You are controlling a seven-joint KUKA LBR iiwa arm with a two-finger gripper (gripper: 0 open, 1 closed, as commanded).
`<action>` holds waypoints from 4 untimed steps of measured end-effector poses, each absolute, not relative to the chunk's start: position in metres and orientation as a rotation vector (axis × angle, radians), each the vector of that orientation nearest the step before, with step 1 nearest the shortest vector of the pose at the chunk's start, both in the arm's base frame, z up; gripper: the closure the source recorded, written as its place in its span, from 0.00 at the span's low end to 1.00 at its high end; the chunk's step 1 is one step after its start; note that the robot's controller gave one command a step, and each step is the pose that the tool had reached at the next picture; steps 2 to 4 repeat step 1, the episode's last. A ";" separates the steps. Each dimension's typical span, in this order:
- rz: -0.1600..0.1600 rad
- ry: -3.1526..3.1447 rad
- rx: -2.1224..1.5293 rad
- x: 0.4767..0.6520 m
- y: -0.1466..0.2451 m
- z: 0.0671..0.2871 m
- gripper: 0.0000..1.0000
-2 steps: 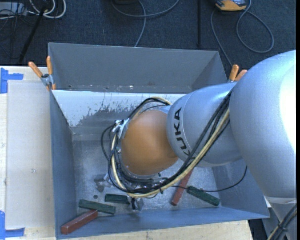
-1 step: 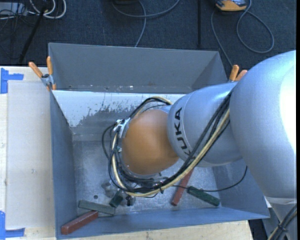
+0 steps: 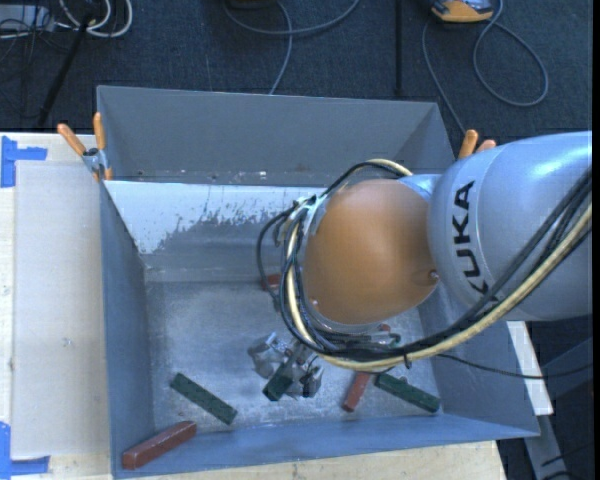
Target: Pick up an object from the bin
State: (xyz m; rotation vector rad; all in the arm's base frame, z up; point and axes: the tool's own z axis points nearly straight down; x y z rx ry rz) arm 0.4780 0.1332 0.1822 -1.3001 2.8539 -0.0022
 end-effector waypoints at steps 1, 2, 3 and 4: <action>0.002 2.853 -1.291 0.493 0.176 0.250 1.00; 0.002 2.853 -1.291 0.493 0.176 0.250 1.00; 0.002 2.853 -1.291 0.493 0.176 0.250 1.00; 0.002 2.853 -1.291 0.493 0.176 0.250 1.00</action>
Offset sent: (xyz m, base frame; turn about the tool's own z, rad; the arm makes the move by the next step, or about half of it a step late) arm 0.0134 0.0394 0.0640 0.0074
